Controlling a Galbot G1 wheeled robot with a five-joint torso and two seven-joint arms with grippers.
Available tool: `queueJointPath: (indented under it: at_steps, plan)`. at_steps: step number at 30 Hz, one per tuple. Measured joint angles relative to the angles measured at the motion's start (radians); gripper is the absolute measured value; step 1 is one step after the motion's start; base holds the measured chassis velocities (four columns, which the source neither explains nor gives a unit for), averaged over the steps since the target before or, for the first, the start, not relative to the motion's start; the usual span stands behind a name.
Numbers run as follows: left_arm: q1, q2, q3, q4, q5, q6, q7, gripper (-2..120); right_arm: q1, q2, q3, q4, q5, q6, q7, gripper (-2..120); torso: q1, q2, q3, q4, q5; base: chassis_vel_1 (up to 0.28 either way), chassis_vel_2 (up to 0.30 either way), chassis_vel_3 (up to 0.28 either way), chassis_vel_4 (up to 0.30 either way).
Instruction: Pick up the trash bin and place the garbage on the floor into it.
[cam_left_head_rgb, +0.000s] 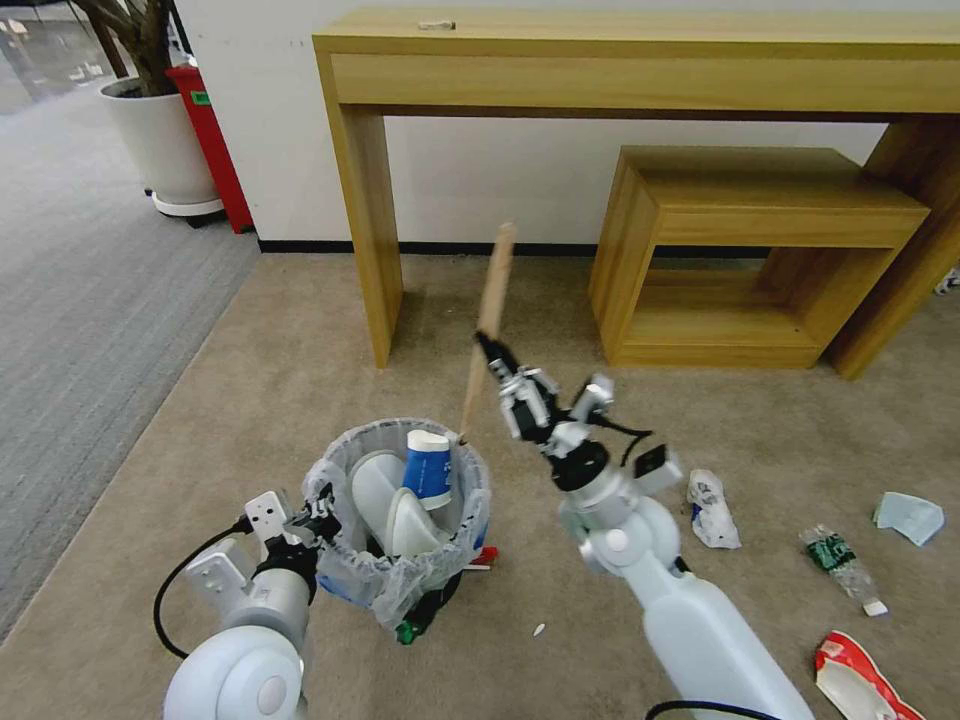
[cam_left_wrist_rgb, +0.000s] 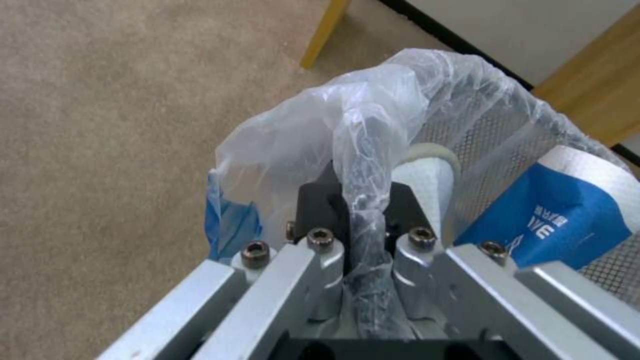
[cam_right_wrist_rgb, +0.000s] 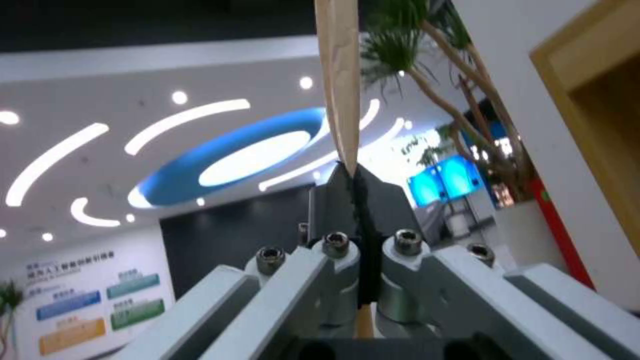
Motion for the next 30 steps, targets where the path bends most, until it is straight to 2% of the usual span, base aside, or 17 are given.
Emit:
queueJointPath:
  at_steps: [5, 13, 22, 24, 27, 28, 30]
  plan:
    - [0.001, 0.005, -0.004, -0.022, -0.020, 0.006, 0.000, 3, 0.018, 0.018, -0.015, -0.066, -0.021, 0.003, -0.007, 0, 0.000, 0.000, 0.000, 0.0000, -0.0001, 0.000, 0.000, 0.000, 0.000]
    - [0.001, 0.008, 0.000, -0.038, -0.023, 0.017, 0.000, 3, 0.023, 0.026, -0.017, -0.104, -0.037, 0.001, -0.042, 0, 0.000, 0.000, 0.000, 0.0000, 0.0000, 0.000, 0.000, 0.000, 0.000]
    - [0.001, 0.007, -0.001, -0.035, -0.016, 0.017, -0.003, 3, -0.013, -0.003, 0.036, -0.106, -0.101, -0.023, -0.088, 34, 0.000, 0.000, 0.000, -0.0001, 0.0000, 0.000, 0.000, 0.000, 0.000]
    - [0.000, 0.007, -0.001, -0.035, -0.015, 0.017, -0.003, 3, -0.016, -0.006, 0.042, -0.102, -0.105, -0.024, -0.089, 38, 0.000, 0.000, 0.000, -0.0002, 0.0000, 0.000, 0.000, 0.000, 0.000]
    - [0.000, 0.008, -0.003, -0.034, -0.014, 0.017, -0.003, 3, -0.022, -0.014, 0.061, -0.091, -0.113, -0.025, -0.090, 53, 0.000, 0.000, 0.000, -0.0001, 0.0000, 0.000, 0.000, 0.000, 0.000]
    - [0.000, 0.008, -0.003, -0.034, -0.014, 0.017, -0.003, 3, -0.022, -0.014, 0.061, -0.091, -0.113, -0.025, -0.090, 53, 0.000, 0.000, 0.000, -0.0001, 0.0000, 0.000, 0.000, 0.000, 0.000]
    - [0.000, 0.009, -0.010, -0.034, -0.015, 0.017, -0.003, 3, -0.026, -0.017, 0.071, -0.083, -0.117, -0.025, -0.087, 61, 0.000, 0.000, 0.000, -0.0001, 0.0000, 0.000, 0.000, 0.000, 0.000]
